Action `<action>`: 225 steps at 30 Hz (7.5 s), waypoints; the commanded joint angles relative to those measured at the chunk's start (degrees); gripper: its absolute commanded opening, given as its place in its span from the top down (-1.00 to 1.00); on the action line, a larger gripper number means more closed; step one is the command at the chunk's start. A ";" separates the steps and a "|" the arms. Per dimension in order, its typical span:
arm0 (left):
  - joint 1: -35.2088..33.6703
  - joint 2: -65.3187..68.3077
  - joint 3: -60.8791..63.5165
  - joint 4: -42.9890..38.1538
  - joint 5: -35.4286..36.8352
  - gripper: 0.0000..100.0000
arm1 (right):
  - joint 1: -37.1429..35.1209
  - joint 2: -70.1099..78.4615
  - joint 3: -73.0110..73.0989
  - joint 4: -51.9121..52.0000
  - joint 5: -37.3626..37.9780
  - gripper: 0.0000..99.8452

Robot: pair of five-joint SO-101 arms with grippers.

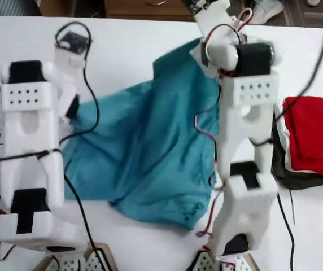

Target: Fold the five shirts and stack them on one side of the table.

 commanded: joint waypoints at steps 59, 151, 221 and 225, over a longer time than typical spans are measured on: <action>32.62 -25.93 50.33 -10.99 -9.93 0.61 | 9.45 -44.00 54.86 -17.01 7.30 0.96; 15.30 -5.71 35.30 -23.91 -14.15 0.96 | 9.80 -44.09 54.68 -17.19 7.30 0.96; -3.52 -53.27 -6.90 -8.62 -18.02 0.96 | -2.77 -44.18 0.53 -29.67 7.47 0.96; -3.60 -53.27 -6.29 -8.62 -18.02 0.96 | -4.62 -44.18 0.44 -26.24 7.38 0.96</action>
